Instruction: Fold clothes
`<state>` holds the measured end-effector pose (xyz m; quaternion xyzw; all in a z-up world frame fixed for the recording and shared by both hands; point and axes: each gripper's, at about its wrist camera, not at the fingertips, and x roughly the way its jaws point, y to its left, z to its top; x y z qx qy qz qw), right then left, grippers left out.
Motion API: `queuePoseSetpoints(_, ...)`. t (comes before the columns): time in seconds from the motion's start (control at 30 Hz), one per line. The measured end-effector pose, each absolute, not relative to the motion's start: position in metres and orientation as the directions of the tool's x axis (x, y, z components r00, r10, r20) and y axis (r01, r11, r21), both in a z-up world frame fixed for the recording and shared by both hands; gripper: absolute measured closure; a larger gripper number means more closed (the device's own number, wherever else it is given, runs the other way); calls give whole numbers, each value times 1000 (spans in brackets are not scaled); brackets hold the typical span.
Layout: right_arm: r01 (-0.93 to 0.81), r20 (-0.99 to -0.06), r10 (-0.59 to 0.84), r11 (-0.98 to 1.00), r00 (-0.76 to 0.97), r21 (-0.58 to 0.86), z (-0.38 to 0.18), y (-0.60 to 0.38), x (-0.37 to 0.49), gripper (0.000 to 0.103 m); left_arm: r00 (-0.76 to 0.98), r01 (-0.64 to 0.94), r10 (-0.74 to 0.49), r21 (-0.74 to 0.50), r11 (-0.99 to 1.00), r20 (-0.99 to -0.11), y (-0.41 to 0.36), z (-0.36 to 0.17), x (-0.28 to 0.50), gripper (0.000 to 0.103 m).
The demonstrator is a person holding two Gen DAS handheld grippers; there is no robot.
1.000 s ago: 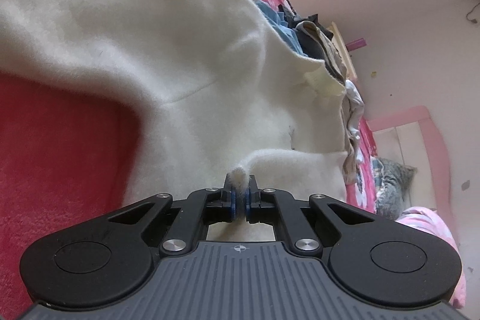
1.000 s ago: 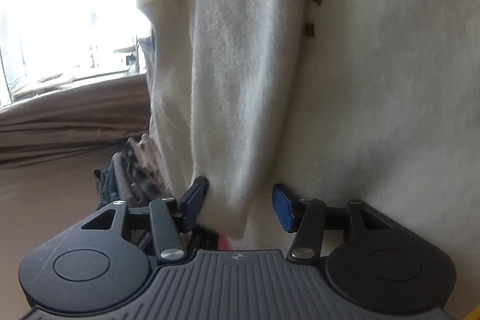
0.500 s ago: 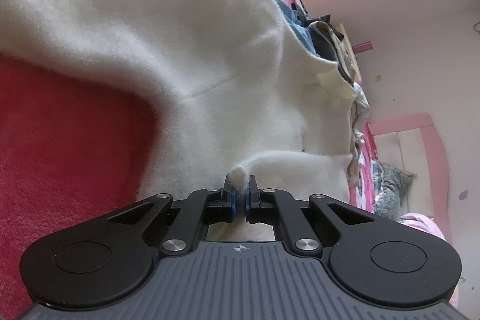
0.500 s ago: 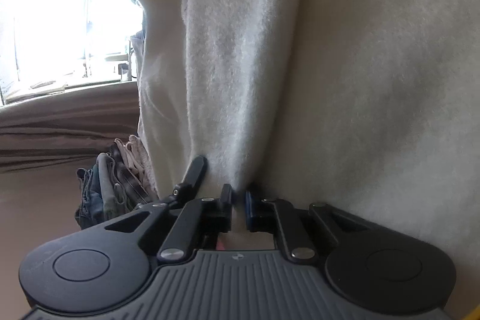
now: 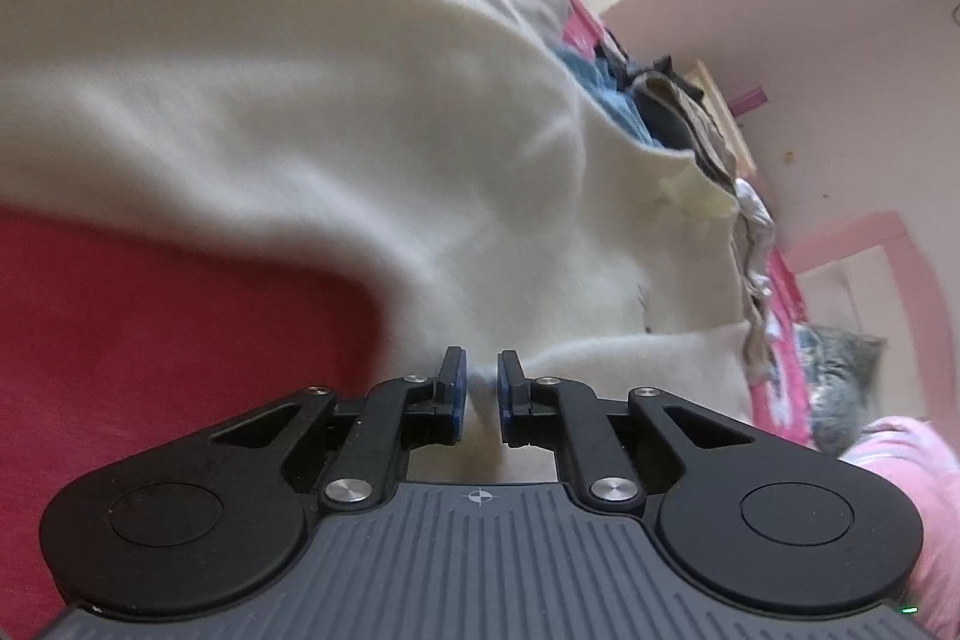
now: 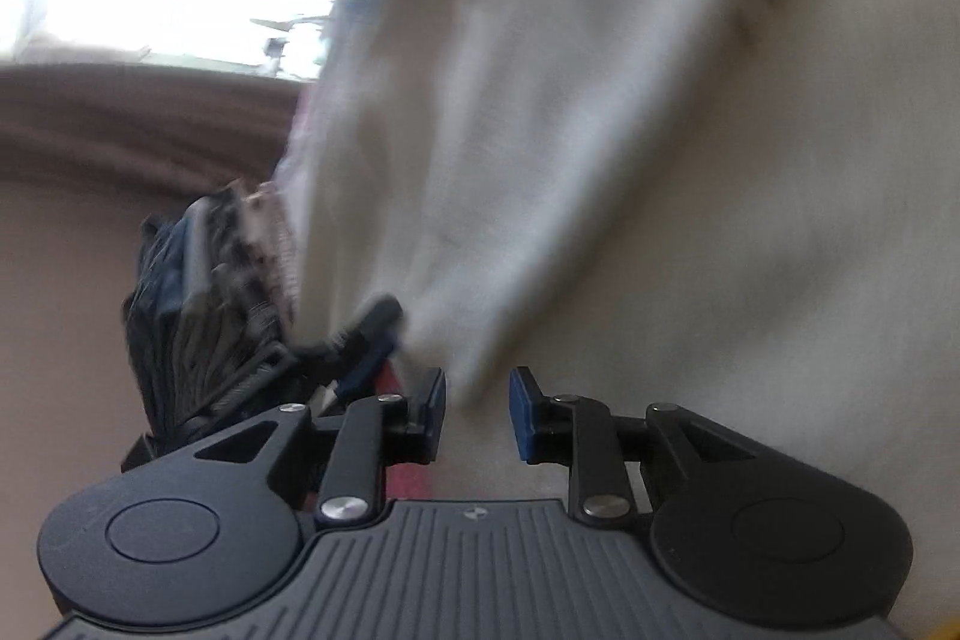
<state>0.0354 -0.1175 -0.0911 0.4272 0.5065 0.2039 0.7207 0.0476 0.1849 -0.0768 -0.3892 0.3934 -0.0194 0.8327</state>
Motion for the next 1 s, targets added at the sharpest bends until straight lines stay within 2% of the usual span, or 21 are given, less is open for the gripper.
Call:
queuePoseSetpoints(0.07,41,-555,707,601,439,798,-71,-112,39,77,701,-282,-306,-644,712,-644,196,-69,37,91)
queuePoseSetpoints(0.1,2,-556,696,624,454,782,-63,-108,43,77,706,-290,-285,-632,719,-648,202,-65,31,85)
queuePoseSetpoints(0.17,-54,-557,682,654,474,755,-54,-95,53,77,717,-322,-229,-604,729,-659,217,-59,16,81)
queuePoseSetpoints(0.37,-101,-583,685,681,437,725,-85,-60,68,81,724,-467,-38,-531,707,-688,267,-46,-33,69)
queuePoseSetpoints(0.43,-114,-595,676,697,435,708,-95,-56,64,90,720,-518,24,-515,684,-693,286,-44,-47,66)
queuePoseSetpoints(0.57,-116,-598,671,702,438,703,-106,-57,57,90,700,-622,136,-505,598,-701,322,-44,-69,52)
queuePoseSetpoints(0.73,-110,-595,673,697,439,708,-108,-54,58,90,691,-701,288,-519,489,-663,364,-40,-94,46)
queuePoseSetpoints(0.8,-110,-597,672,699,437,706,-107,-54,58,90,684,-722,345,-532,443,-643,378,-39,-103,40)
queuePoseSetpoints(0.87,-106,-598,672,698,436,708,-107,-54,59,90,674,-737,365,-555,386,-642,392,-42,-112,38)
queuePoseSetpoints(1.0,-98,-600,671,698,436,709,-107,-55,59,90,695,-719,300,-643,265,-654,407,-59,-131,38)
